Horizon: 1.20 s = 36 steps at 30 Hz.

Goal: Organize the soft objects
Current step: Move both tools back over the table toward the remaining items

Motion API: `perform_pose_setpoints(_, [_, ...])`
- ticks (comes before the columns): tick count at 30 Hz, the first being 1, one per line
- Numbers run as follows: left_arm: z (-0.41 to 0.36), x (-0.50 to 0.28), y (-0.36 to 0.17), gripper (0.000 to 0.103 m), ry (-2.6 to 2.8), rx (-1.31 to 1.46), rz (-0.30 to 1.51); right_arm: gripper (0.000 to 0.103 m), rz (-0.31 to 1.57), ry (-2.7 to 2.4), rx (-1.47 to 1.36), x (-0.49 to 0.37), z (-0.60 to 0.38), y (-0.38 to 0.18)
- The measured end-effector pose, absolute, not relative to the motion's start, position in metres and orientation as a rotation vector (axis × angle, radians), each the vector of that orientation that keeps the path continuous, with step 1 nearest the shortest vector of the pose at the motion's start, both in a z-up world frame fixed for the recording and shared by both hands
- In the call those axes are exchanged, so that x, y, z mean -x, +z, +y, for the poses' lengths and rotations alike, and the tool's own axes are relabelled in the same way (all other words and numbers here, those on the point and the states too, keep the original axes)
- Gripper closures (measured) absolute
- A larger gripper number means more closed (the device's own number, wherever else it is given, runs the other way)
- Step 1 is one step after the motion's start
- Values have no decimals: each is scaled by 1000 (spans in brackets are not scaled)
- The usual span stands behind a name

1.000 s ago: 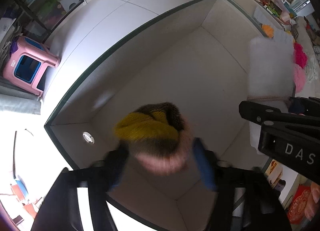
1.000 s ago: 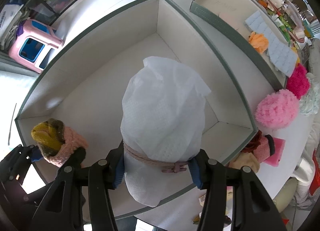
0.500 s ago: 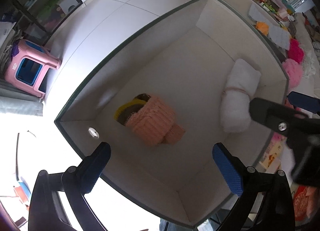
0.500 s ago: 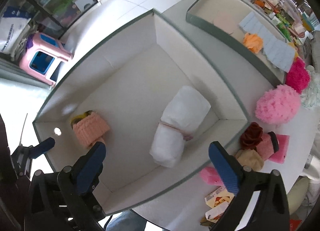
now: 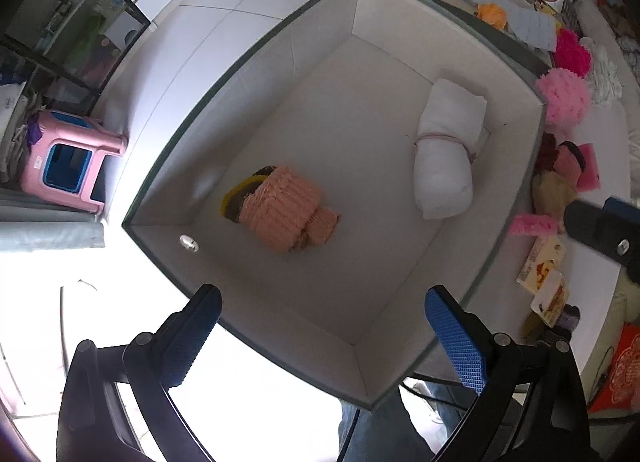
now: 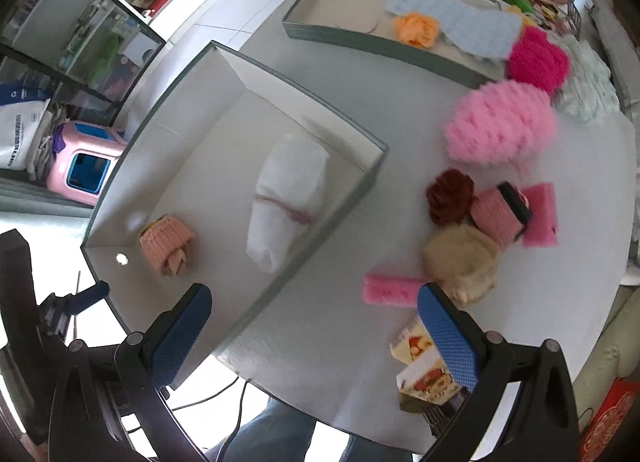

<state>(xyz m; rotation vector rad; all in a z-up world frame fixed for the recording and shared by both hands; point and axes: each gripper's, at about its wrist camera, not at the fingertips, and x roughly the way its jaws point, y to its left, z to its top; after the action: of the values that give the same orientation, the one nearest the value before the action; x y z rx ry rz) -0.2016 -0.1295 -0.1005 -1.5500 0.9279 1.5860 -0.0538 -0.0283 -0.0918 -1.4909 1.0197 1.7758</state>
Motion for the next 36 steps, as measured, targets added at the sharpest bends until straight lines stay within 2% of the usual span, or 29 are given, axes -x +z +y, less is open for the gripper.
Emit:
perform_pose_setpoints(13, [-161,199,-42,1,1698,1495,844,0,1126,1804,1522,44,-59,-90])
perform_pose_setpoints(28, [-175,191,-35,1,1765,1507,884,0,1172,1820,1510,43,-64,-96])
perform_pose_setpoints(36, [-143,166,-38,1,1686,1445,968,0,1182,1811,1464,26,-58,-95])
